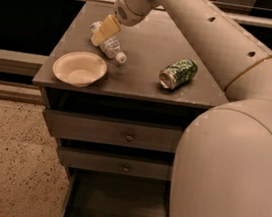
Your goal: Place blue plastic bottle into bottom drawer
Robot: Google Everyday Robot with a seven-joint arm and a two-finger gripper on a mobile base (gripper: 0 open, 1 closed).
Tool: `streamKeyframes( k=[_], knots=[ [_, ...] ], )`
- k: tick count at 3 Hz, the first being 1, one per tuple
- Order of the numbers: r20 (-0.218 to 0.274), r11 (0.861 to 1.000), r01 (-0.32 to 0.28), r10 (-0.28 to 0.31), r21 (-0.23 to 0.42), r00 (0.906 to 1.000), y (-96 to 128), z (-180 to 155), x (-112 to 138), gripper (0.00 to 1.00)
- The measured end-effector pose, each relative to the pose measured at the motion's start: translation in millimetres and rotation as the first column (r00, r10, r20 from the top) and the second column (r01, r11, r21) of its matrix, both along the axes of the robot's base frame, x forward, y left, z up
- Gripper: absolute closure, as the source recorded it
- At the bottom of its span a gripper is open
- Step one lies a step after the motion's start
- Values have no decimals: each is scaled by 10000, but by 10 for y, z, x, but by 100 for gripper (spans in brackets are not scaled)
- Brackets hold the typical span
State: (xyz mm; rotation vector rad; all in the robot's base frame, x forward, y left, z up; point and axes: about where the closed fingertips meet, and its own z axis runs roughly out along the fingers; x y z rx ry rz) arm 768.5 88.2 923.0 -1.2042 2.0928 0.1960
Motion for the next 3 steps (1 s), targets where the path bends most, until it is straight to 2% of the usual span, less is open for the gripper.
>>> streamKeyframes(
  k=[1, 2, 3],
  knots=[
    [12, 9977, 534, -535, 417, 9986, 90, -189, 196, 0],
    [-11, 9953, 792, -793, 559, 9969, 213, -313, 307, 0],
    [-388, 9945, 1012, -1001, 271, 9942, 349, -611, 361, 2]
  ],
)
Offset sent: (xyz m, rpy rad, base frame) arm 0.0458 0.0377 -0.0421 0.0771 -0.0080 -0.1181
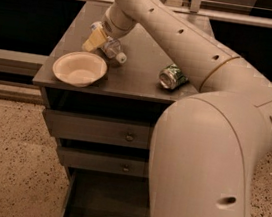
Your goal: Place blue plastic bottle into bottom drawer
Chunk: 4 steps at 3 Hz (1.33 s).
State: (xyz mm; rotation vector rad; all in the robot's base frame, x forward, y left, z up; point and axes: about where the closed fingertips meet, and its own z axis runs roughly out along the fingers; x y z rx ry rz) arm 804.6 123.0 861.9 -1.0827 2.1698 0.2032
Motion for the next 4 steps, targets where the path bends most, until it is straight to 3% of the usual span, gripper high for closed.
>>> streamKeyframes(
  k=[1, 3, 4],
  knots=[
    [-379, 9998, 151, -155, -102, 9992, -6, -223, 10, 25],
    [-938, 9947, -811, 749, -640, 9928, 152, -339, 13, 70],
    [-938, 9946, -812, 750, -640, 9928, 152, -299, 13, 94]
  ],
)
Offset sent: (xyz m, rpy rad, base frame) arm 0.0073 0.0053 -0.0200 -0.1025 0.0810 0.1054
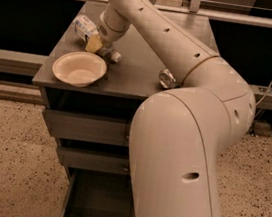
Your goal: Place blue plastic bottle into bottom drawer
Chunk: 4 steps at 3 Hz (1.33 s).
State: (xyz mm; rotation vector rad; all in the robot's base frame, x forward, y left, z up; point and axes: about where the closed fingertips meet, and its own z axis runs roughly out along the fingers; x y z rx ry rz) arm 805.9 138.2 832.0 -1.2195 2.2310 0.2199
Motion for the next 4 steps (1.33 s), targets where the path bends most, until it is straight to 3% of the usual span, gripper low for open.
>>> streamKeyframes(
  k=[1, 2, 3, 4],
  knots=[
    [0, 10000, 0, 0, 0, 10000, 0, 0, 0, 100],
    [252, 9988, -490, 488, 61, 9985, -51, 121, -43, 100],
    [972, 9765, -1894, 1796, 1026, 9789, -427, 981, -421, 100],
    [1664, 9366, -3354, 3165, 1008, 9339, -792, 1575, -863, 100]
  ],
)
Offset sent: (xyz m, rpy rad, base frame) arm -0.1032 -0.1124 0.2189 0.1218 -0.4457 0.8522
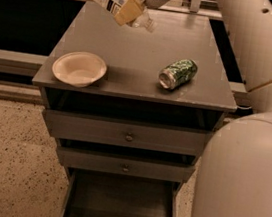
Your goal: Place blue plastic bottle into bottom drawer
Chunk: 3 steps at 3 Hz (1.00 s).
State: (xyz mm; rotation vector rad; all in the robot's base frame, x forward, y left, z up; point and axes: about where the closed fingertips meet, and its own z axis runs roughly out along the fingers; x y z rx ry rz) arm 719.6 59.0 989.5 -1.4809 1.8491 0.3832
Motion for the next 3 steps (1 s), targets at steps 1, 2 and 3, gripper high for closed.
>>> streamKeyframes(
  k=[1, 2, 3],
  knots=[
    [1139, 9905, -1329, 1360, -347, 9841, -400, 478, -462, 100],
    [1868, 9631, -2259, 2511, -1460, 9498, -844, 597, -1160, 100],
    [2120, 9488, -2564, 2931, -1844, 9323, -908, 513, -1690, 100]
  ],
)
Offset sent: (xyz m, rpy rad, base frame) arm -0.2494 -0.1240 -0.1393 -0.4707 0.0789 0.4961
